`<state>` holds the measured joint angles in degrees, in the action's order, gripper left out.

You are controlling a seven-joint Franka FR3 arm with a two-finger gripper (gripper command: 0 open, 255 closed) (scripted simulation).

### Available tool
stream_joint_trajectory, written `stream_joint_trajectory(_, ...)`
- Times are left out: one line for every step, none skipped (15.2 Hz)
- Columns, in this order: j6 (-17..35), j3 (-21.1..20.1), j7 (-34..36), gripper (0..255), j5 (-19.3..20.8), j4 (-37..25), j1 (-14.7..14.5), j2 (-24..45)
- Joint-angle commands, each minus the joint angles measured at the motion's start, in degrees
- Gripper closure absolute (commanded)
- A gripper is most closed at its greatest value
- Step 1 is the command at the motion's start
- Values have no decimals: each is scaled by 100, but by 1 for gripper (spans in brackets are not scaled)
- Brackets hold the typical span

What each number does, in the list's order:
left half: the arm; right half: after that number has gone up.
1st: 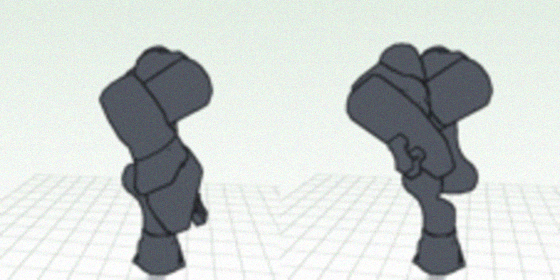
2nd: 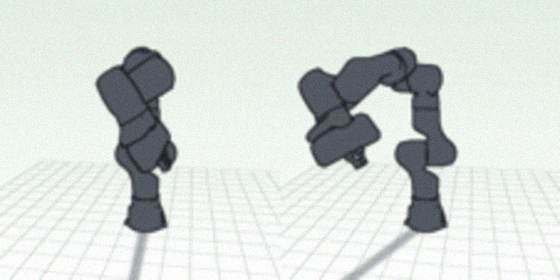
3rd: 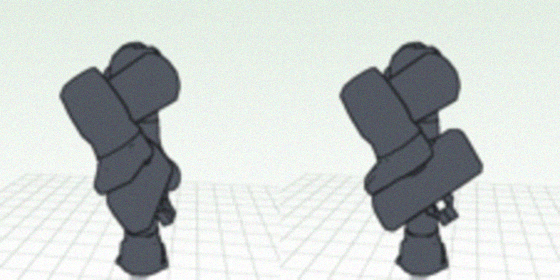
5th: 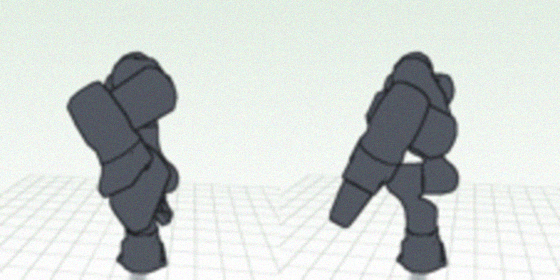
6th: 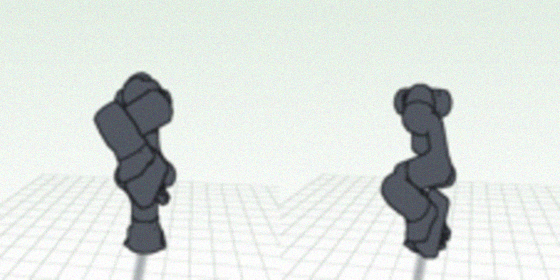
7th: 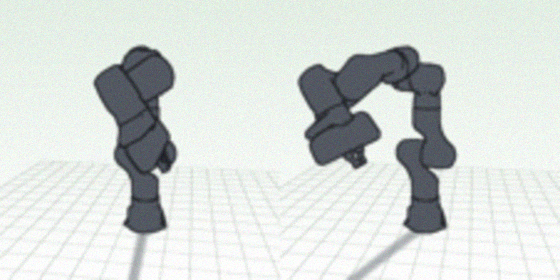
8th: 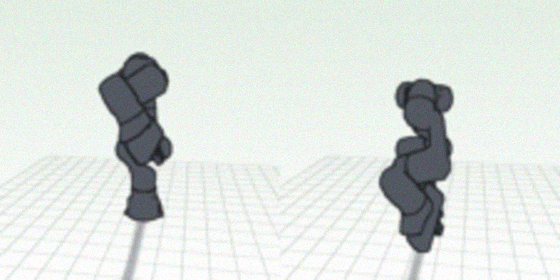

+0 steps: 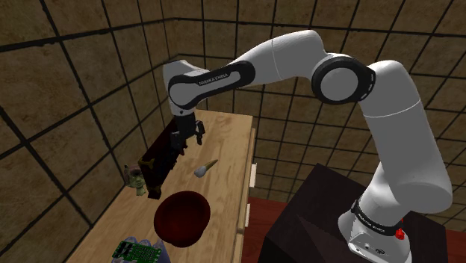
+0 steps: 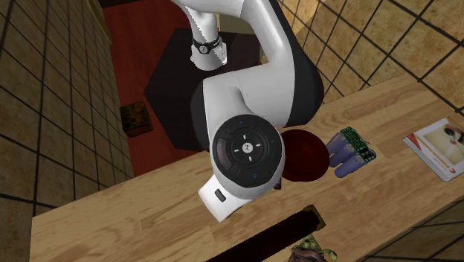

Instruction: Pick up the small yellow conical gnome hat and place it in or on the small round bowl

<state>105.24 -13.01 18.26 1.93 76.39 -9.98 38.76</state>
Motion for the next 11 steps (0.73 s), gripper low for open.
stream_joint_trajectory(-99, 9, 42, 0, 12, -401, -71, 337)
stream_joint_trajectory(-26, 11, 43, 0, 13, -333, -71, 343)
stream_joint_trajectory(47, 12, 44, 0, 15, -267, -71, 350)
stream_joint_trajectory(120, 13, 46, 0, 16, -201, -71, 358)
stream_joint_trajectory(191, 14, 47, 0, 18, -140, -72, 368)
stream_joint_trajectory(262, 15, 49, 0, 20, -81, -73, 379)
stream_joint_trajectory(330, 17, 50, 0, 23, -28, -74, 394)
stream_joint_trajectory(438, 19, 53, 0, 27, 57, -77, 418)
stream_joint_trajectory(438, 19, 53, 0, 27, 57, -77, 418)
stream_joint_trajectory(438, 19, 53, 0, 27, 58, -77, 417)
stream_joint_trajectory(438, 19, 53, 0, 27, 57, -77, 418)
